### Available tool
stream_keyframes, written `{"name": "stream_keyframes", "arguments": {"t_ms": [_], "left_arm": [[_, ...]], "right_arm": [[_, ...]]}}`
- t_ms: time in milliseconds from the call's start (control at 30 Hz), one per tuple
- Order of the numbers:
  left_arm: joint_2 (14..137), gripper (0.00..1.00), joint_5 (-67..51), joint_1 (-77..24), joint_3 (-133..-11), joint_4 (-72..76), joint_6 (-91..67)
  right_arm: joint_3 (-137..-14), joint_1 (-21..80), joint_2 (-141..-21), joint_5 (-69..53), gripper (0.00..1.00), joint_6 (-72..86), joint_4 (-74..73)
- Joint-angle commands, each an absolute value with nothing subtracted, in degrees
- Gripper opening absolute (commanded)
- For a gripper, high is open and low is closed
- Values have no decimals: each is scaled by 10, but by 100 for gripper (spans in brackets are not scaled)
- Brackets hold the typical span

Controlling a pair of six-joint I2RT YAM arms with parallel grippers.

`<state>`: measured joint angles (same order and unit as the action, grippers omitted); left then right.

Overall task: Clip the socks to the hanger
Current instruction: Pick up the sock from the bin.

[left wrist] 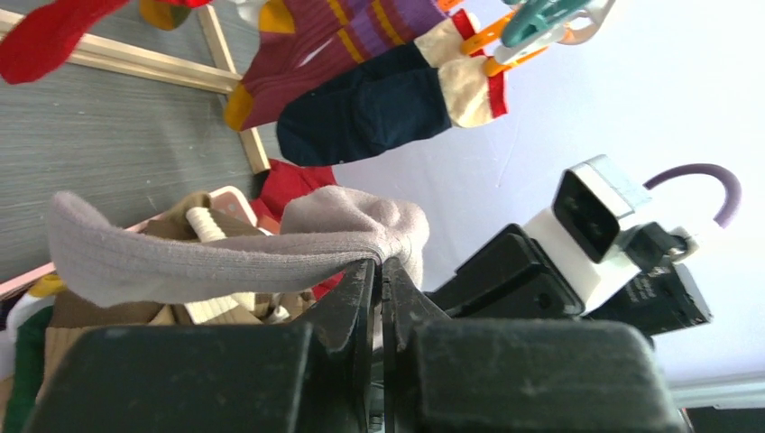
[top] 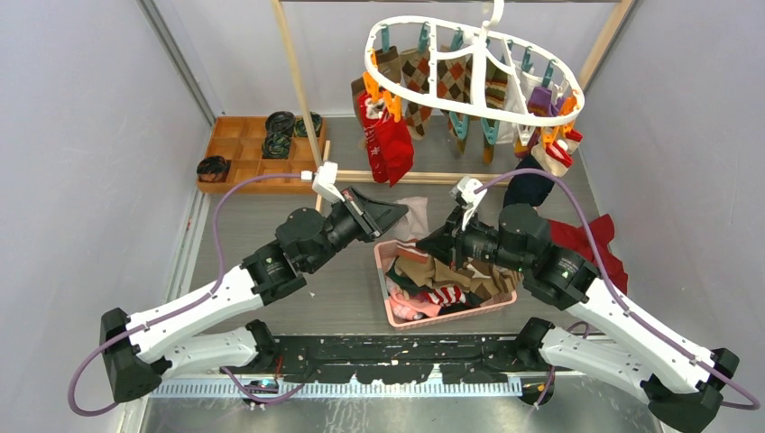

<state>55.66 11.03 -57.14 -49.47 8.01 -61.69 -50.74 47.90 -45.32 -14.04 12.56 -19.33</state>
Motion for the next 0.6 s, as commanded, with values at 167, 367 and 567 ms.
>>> {"name": "stream_keyframes", "arguments": {"t_ms": [167,367,567], "left_arm": [[530,53,85,-528,-405,106,-507],[436,77,39,-520,-333,102,-396],[365,83,-49,-519,-273,141,-380]], "right_arm": [[-509,482,-437,-95,1,305,-197],[-436,482,-386,16,1,446,-131],[-399,482,-367,49,1,498,-96]]}}
